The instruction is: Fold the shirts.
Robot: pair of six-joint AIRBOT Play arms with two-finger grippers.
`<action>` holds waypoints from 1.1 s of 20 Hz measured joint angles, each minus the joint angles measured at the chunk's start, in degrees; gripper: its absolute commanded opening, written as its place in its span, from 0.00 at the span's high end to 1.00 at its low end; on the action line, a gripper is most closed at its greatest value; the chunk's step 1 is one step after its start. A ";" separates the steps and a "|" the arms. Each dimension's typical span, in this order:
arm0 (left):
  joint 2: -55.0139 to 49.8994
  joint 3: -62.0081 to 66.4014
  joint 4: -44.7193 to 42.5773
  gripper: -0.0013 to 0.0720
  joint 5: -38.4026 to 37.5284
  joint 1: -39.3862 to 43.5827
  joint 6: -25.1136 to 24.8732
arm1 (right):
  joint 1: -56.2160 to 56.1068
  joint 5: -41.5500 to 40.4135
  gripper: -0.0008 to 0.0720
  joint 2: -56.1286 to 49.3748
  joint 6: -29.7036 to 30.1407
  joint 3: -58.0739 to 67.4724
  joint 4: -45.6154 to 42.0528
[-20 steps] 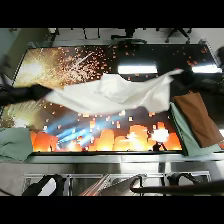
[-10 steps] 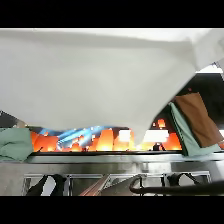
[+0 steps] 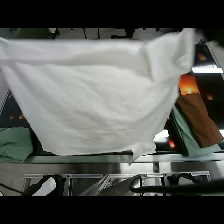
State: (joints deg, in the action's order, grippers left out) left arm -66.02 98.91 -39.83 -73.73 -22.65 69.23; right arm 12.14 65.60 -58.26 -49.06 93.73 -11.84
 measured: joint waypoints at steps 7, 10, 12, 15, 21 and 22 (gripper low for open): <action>-20.98 -10.84 -11.13 0.97 6.27 8.11 -0.92 | -9.94 -17.03 0.96 -21.92 2.69 -5.01 -5.95; -28.44 -9.60 -12.20 0.97 6.75 7.69 -0.94 | -10.21 -19.19 0.96 -27.36 3.28 -5.33 -5.62; -32.09 -7.72 -12.48 0.97 5.33 7.06 -0.92 | -9.51 -19.61 0.96 -28.89 3.30 -5.40 -5.49; -35.67 -4.90 -12.72 0.96 1.88 6.05 -0.74 | -7.61 -17.55 0.96 -29.99 3.28 -5.49 -5.49; -38.18 1.22 -12.72 0.14 -10.67 3.72 4.35 | -3.15 -5.86 0.64 -27.76 2.54 -5.51 -5.68; -37.97 1.88 -12.74 0.14 -13.25 3.10 5.51 | -2.03 -3.34 0.64 -26.58 1.90 -5.51 -6.62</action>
State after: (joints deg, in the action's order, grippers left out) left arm -103.98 100.79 -52.58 -86.98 -19.55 74.74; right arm 10.11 62.26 -84.84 -47.16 88.23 -18.46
